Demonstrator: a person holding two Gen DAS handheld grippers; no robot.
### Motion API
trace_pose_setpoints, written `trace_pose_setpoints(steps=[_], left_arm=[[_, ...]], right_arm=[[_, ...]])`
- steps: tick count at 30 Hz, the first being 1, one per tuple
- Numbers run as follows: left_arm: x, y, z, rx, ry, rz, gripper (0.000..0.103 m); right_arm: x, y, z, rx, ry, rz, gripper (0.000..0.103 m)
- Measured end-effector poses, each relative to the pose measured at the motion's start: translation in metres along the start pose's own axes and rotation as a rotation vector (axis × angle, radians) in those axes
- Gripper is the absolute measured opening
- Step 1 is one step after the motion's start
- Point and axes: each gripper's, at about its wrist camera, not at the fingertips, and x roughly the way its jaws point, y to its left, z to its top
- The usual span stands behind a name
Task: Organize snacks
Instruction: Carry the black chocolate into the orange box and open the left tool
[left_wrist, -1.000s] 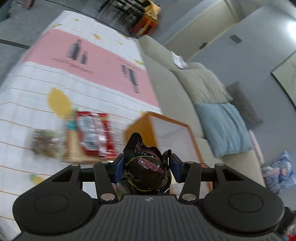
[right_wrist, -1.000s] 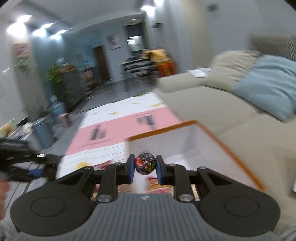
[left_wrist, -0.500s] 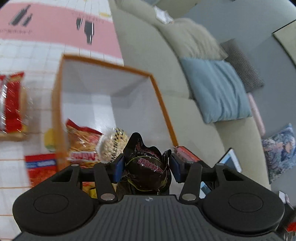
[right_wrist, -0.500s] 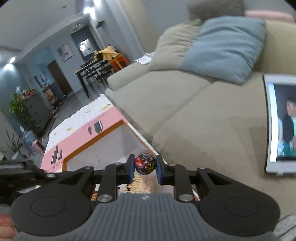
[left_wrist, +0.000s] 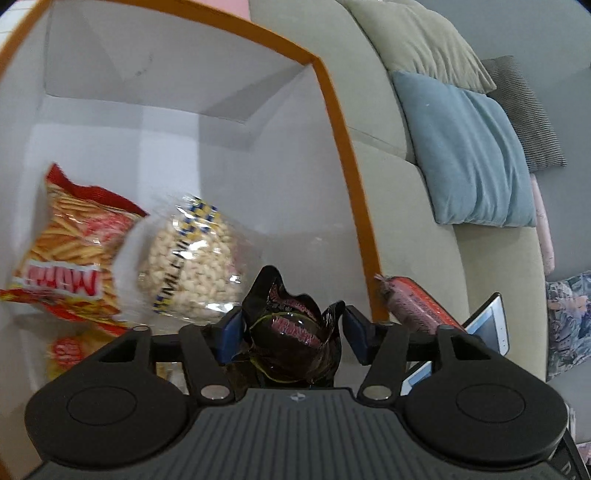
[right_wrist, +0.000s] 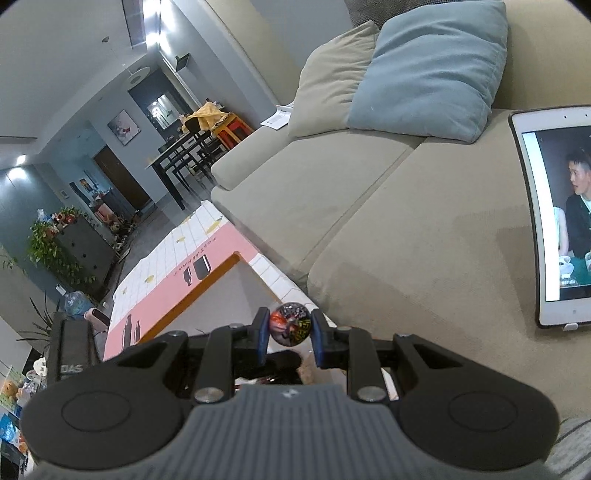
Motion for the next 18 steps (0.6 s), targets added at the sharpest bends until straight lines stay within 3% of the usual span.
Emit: trace_pose_setpoints(steps=[3, 5, 7, 10, 12, 16, 18], left_arm=[[-0.003, -0.003, 0.001, 0.035, 0.024, 0.022, 0.085], [-0.011, -0.011, 0.001, 0.115, 0.022, 0.069, 0.085], [-0.028, -0.017, 0.001, 0.185, -0.002, 0.119, 0.085], [-0.062, -0.018, 0.001, 0.219, -0.059, 0.126, 0.085], [-0.088, -0.015, 0.002, 0.22, -0.113, 0.153, 0.085], [-0.137, 0.001, 0.0, 0.241, -0.217, 0.324, 0.085], [-0.155, 0.016, -0.001, 0.219, -0.236, 0.351, 0.085]], right_arm=[[0.0, 0.002, 0.001, -0.009, -0.015, -0.01, 0.021], [0.0, 0.004, 0.001, -0.007, -0.019, 0.006, 0.021], [-0.003, 0.006, 0.001, -0.016, -0.025, 0.019, 0.021], [-0.006, 0.013, -0.001, -0.05, -0.02, 0.046, 0.021], [-0.004, 0.019, -0.005, -0.074, 0.011, 0.088, 0.021], [0.003, 0.034, -0.019, -0.109, 0.095, 0.157, 0.021], [0.009, 0.044, -0.029, -0.141, 0.155, 0.187, 0.021]])
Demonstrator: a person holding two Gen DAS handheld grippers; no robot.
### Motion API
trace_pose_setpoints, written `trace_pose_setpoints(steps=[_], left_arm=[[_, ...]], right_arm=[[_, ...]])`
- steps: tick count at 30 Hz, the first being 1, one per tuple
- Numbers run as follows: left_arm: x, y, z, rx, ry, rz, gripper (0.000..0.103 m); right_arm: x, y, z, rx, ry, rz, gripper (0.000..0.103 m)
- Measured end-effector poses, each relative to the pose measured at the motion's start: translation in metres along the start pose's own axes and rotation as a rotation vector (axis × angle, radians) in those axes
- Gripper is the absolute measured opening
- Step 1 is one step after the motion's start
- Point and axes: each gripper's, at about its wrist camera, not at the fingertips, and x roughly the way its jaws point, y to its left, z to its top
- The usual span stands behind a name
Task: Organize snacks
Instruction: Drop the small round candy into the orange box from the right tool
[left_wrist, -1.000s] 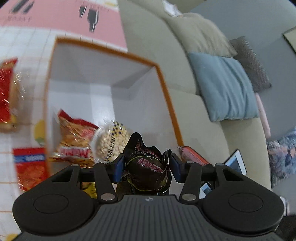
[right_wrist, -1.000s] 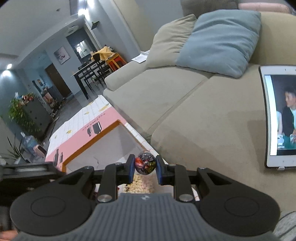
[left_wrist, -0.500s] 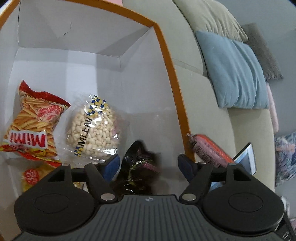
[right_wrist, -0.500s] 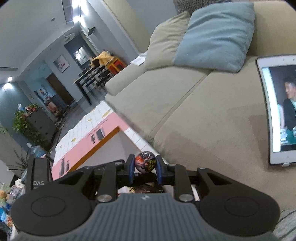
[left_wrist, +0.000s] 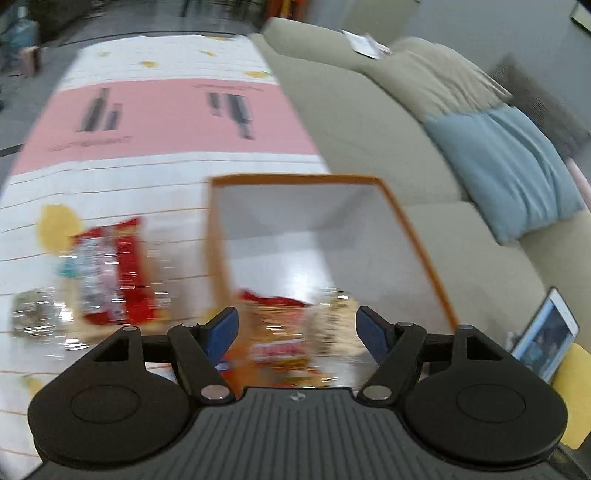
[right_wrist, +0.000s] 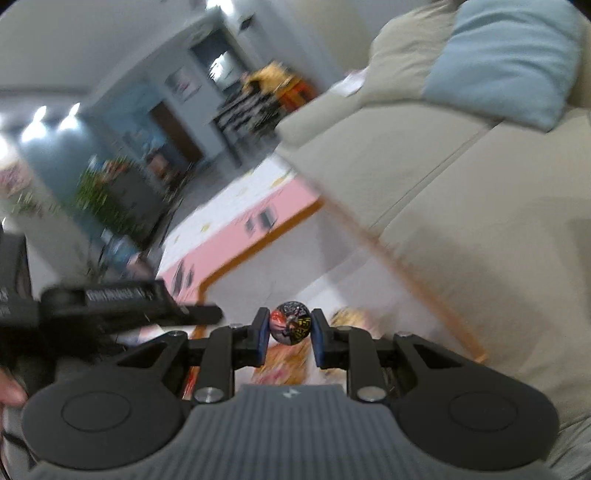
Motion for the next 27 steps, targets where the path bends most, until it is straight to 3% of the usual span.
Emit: trace_pose_setpoints(steps=[3, 9, 13, 17, 21, 27], left_arm=[[-0.009, 0.028, -0.003, -0.066, -0.003, 0.015, 0.085], [-0.015, 0.054, 0.003, -0.16, -0.006, 0.027, 0.085], [-0.02, 0.055, 0.007, -0.152, -0.013, 0.006, 0.085], [-0.022, 0.055, 0.006, -0.142, -0.006, -0.01, 0.085], [-0.022, 0.052, 0.005, -0.134, -0.001, -0.006, 0.085], [-0.031, 0.043, 0.005, -0.11, -0.012, 0.017, 0.085]], right_arm=[[0.017, 0.018, -0.013, -0.065, 0.106, 0.047, 0.021], [0.052, 0.038, -0.032, -0.125, 0.229, 0.03, 0.021], [0.068, 0.042, -0.04, -0.146, 0.295, 0.007, 0.022], [0.073, 0.039, -0.043, -0.138, 0.377, 0.019, 0.03], [0.057, 0.037, -0.036, -0.131, 0.344, 0.024, 0.051], [0.033, 0.029, -0.022, -0.062, 0.228, 0.06, 0.051]])
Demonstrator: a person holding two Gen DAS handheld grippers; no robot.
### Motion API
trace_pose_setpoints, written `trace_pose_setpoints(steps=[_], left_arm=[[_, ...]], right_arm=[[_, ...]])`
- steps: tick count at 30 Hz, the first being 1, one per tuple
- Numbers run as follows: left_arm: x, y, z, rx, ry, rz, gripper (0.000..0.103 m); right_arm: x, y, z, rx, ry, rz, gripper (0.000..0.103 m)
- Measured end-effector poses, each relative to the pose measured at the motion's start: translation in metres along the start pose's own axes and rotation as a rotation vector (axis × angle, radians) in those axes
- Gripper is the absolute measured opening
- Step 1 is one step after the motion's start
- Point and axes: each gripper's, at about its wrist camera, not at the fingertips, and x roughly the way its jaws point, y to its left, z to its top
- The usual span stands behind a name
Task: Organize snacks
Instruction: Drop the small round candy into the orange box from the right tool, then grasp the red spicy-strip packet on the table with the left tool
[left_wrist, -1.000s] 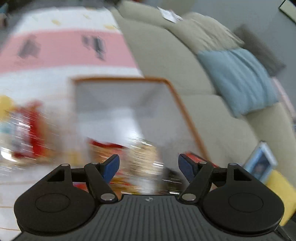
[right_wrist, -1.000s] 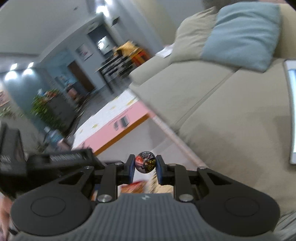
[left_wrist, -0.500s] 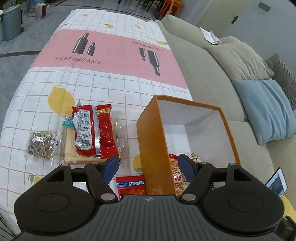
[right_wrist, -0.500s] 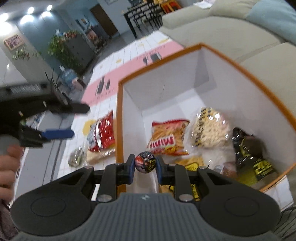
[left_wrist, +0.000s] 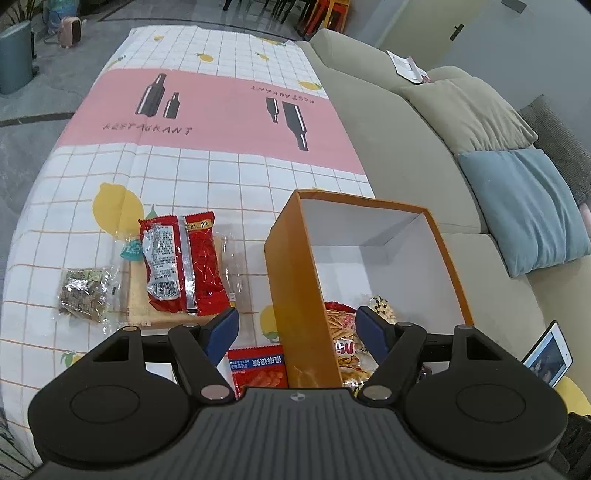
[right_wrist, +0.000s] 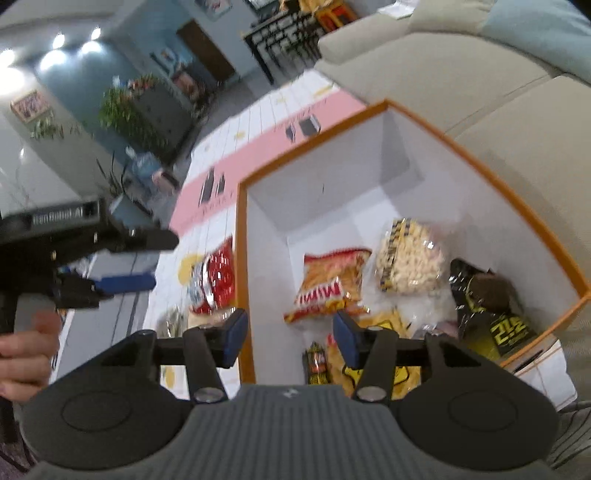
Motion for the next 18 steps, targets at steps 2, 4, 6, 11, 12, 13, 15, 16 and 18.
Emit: trace_pose_setpoints(steps=[2, 4, 6, 11, 12, 13, 15, 16, 18], left_arm=[[-0.005, -0.004, -0.001, 0.018, -0.011, 0.018, 0.085], [-0.012, -0.007, -0.003, 0.038, -0.022, 0.039, 0.085], [-0.017, -0.008, -0.006, 0.053, -0.032, 0.062, 0.085], [-0.023, -0.002, -0.02, 0.081, -0.033, 0.117, 0.085], [-0.021, 0.001, -0.025, 0.087, -0.021, 0.124, 0.085], [-0.019, 0.004, -0.03, 0.094, -0.007, 0.126, 0.085], [-0.015, 0.011, -0.045, 0.088, 0.004, 0.129, 0.085], [-0.012, 0.015, -0.054, 0.088, 0.007, 0.123, 0.085], [-0.001, 0.02, -0.071, 0.114, 0.029, 0.099, 0.085]], right_arm=[[-0.005, 0.0, 0.0, 0.011, -0.03, -0.004, 0.051], [-0.008, 0.003, -0.001, 0.014, -0.051, -0.002, 0.051], [-0.01, 0.009, -0.003, 0.002, -0.075, -0.004, 0.051], [-0.025, 0.034, -0.013, -0.097, -0.154, -0.013, 0.05], [-0.026, 0.038, -0.016, -0.116, -0.161, -0.018, 0.05], [-0.027, 0.042, -0.017, -0.13, -0.165, -0.029, 0.05], [-0.028, 0.044, -0.02, -0.151, -0.167, -0.057, 0.05], [-0.028, 0.043, -0.02, -0.154, -0.168, -0.071, 0.05], [-0.027, 0.038, -0.019, -0.137, -0.163, -0.095, 0.049]])
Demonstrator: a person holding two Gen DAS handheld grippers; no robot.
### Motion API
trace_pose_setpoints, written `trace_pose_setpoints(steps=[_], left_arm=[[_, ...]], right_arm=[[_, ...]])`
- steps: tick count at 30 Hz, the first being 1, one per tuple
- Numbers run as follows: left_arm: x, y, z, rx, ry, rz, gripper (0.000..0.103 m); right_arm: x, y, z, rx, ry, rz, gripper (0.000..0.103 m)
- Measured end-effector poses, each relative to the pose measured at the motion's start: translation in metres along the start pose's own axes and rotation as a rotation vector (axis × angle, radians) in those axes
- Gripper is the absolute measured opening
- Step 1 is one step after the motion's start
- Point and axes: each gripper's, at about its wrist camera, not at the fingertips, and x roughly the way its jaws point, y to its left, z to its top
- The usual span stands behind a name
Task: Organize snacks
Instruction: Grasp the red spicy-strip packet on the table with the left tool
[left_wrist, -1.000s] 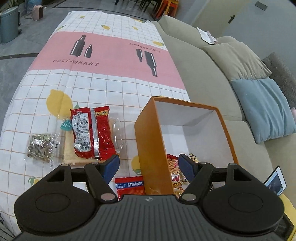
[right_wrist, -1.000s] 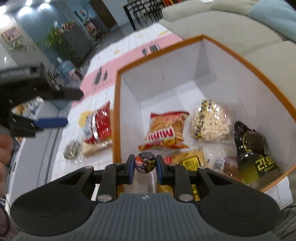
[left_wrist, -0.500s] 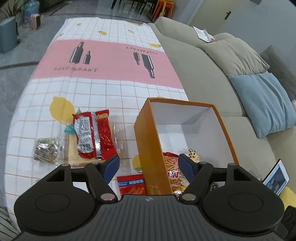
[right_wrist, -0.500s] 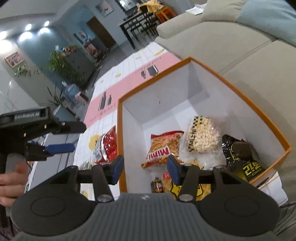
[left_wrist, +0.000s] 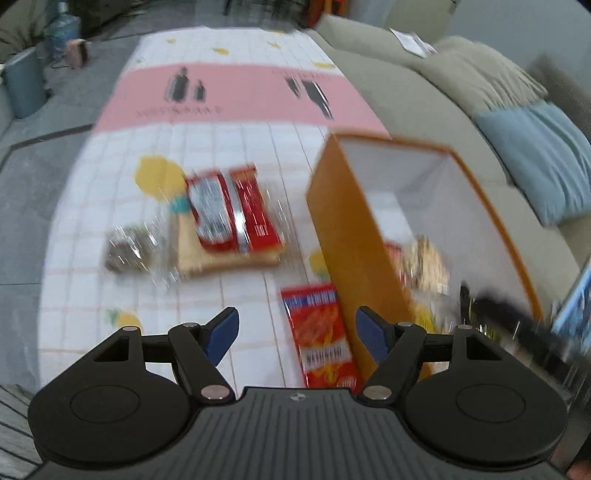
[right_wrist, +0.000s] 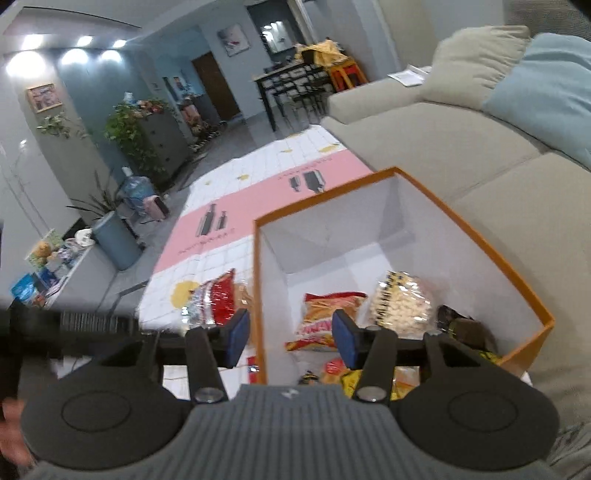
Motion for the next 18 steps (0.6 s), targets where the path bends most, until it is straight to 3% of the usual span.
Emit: trace_pose_setpoints(steps=[9, 14, 18], left_arm=[[0.071, -0.006, -0.031, 0.035, 0.143, -0.037, 0.081], [0.089, -0.014, -0.031, 0.065, 0.123, -0.051, 0.081], [0.098, -0.019, -0.033, 0.127, 0.089, 0.016, 0.081]], right_arm=[[0.003, -0.024, 0.0, 0.048, 0.013, -0.065, 0.05], [0.011, -0.021, -0.001, 0.046, 0.026, -0.07, 0.049], [0.018, -0.016, -0.003, 0.015, 0.039, -0.072, 0.05]])
